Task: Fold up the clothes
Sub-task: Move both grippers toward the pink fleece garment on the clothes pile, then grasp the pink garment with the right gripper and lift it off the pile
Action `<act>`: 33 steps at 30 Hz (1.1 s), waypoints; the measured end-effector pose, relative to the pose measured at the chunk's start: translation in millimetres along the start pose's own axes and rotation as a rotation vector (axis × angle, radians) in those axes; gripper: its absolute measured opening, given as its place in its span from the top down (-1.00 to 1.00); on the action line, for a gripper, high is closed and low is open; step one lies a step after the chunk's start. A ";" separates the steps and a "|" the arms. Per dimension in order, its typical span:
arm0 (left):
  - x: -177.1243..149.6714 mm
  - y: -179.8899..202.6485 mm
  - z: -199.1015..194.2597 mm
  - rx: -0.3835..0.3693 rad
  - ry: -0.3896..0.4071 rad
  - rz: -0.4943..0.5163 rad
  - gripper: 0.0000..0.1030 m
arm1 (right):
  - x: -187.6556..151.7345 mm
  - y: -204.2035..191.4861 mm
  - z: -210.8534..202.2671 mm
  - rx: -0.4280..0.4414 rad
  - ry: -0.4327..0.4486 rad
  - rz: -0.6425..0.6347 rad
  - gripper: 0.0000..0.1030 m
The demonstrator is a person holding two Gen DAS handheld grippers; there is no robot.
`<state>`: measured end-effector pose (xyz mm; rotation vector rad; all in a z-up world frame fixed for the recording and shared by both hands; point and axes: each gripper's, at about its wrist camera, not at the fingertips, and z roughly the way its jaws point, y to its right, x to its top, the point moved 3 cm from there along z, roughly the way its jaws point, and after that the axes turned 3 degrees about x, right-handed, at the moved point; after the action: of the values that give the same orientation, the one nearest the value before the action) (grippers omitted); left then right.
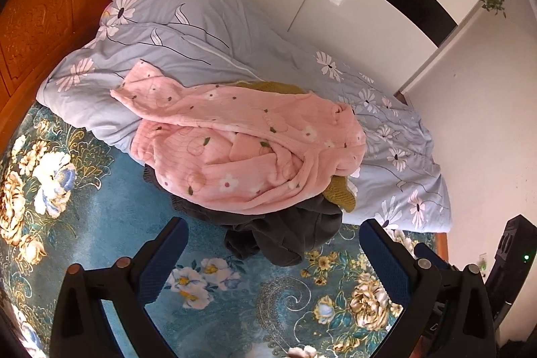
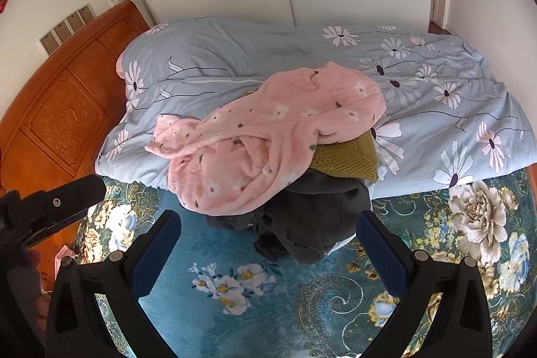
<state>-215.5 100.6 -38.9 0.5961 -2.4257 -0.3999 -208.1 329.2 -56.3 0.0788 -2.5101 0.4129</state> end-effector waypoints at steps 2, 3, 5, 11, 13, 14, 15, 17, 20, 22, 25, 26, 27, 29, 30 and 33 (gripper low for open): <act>0.8 -1.4 -0.1 0.000 0.005 -0.001 -1.00 | 1.2 -1.7 2.7 0.010 -0.001 0.003 -1.00; 0.9 -1.7 0.8 0.003 -0.001 0.006 -1.00 | 1.8 -2.3 3.4 0.012 0.004 0.005 -1.00; 0.7 -1.2 4.0 0.020 -0.010 0.035 -1.00 | 3.5 -2.5 6.6 0.017 0.010 0.019 -1.00; -7.2 -2.2 13.3 0.104 -0.004 0.088 -1.00 | 7.7 -3.8 20.1 0.032 -0.011 0.014 -1.00; -9.4 -3.1 15.2 0.115 -0.013 0.094 -1.00 | 8.1 -3.3 26.1 0.040 -0.024 0.012 -1.00; -10.3 -3.6 15.8 0.119 -0.017 0.100 -1.00 | 8.2 -2.4 29.5 0.054 -0.031 0.019 -1.00; -11.1 -4.3 15.7 0.127 -0.018 0.108 -1.00 | 7.9 -0.9 33.5 0.077 -0.039 0.034 -1.00; -12.6 -7.9 13.2 0.132 -0.013 0.118 -1.00 | 7.7 1.8 45.0 0.117 -0.064 0.060 -1.00; -16.0 -15.4 7.1 0.109 -0.014 0.106 -1.00 | 8.3 3.8 68.3 0.138 -0.102 0.065 -1.00; -18.9 -19.8 2.1 0.095 -0.015 0.097 -1.00 | 12.1 6.0 86.2 0.150 -0.107 0.066 -1.00; -25.7 -26.3 -7.0 0.095 -0.024 0.093 -1.00 | 23.8 13.5 119.0 0.147 -0.135 0.084 -1.00; -28.8 -29.0 -10.9 0.102 -0.027 0.094 -1.00 | 28.8 16.4 130.8 0.146 -0.146 0.092 -1.00; -31.6 -32.5 -15.0 0.115 -0.029 0.096 -1.00 | 34.9 19.6 143.3 0.148 -0.155 0.103 -1.00; -36.9 -43.1 -24.3 0.153 -0.032 0.091 -1.00 | 43.8 41.1 164.0 0.150 -0.162 0.228 -0.93; -39.4 -49.8 -29.7 0.172 -0.031 0.082 -1.00 | 47.5 55.1 173.4 0.151 -0.162 0.313 -0.85; -45.9 -77.1 -48.9 0.228 -0.013 0.042 -1.00 | 58.9 97.3 201.6 0.150 -0.162 0.567 -0.55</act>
<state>-127.6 50.9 -55.0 0.6392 -2.5108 -0.1108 -380.8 361.2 -206.9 -0.5736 -2.6283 0.8493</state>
